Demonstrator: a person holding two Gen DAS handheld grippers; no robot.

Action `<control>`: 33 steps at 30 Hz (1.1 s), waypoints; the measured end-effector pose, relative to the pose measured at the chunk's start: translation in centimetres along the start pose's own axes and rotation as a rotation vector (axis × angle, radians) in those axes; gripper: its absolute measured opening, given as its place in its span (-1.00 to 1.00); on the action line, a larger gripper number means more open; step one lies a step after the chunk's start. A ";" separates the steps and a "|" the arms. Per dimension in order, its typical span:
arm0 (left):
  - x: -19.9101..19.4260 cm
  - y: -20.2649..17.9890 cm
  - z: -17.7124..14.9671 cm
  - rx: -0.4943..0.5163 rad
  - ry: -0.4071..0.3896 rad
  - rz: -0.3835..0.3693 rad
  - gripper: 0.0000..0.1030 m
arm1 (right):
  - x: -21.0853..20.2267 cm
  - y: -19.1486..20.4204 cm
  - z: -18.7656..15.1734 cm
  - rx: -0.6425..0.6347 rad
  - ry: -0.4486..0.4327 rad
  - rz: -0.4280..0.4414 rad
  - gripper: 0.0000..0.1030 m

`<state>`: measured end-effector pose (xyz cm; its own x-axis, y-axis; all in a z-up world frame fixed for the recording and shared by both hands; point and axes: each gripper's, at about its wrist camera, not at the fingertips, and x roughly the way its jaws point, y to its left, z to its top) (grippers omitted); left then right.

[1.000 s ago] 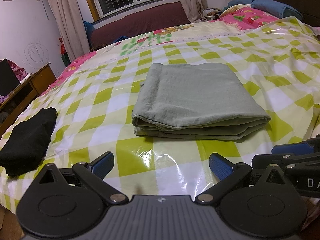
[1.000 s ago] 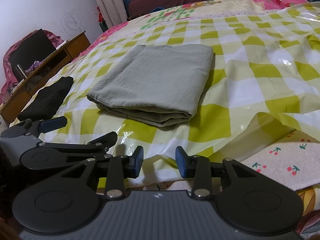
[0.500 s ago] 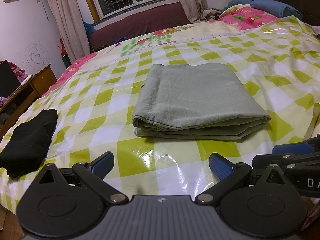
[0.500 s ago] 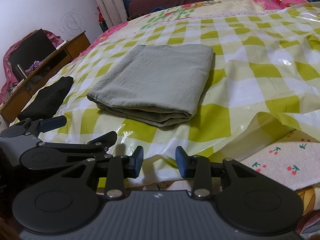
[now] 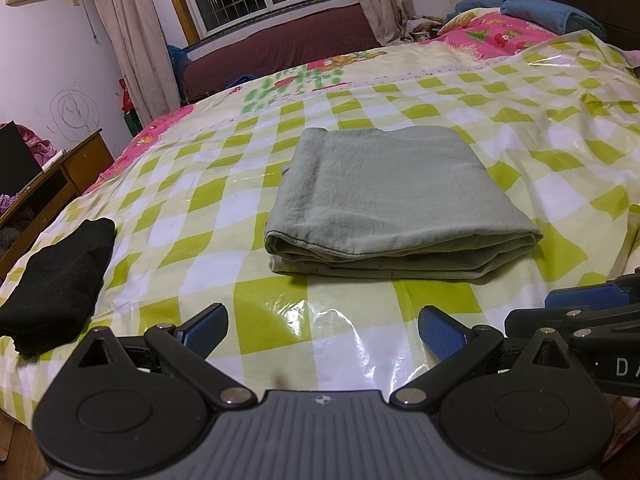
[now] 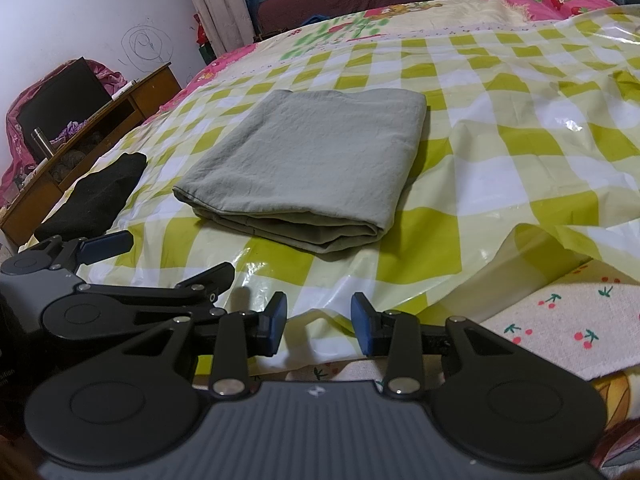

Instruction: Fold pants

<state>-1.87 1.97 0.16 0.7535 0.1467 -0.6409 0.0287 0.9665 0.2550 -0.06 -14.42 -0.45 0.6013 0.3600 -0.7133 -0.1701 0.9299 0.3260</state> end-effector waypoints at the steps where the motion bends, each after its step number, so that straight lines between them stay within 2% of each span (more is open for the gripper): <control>1: 0.0 0.1 0.0 0.000 0.000 0.000 1.00 | 0.0 0.0 0.0 0.000 0.000 0.000 -0.27; 33: 0.0 0.1 -0.1 0.007 -0.006 0.004 1.00 | -0.1 0.0 0.0 -0.001 -0.001 -0.001 -0.27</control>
<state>-1.92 2.12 0.15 0.7573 0.1498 -0.6357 0.0299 0.9644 0.2628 -0.13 -14.40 -0.41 0.6022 0.3594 -0.7128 -0.1707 0.9302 0.3248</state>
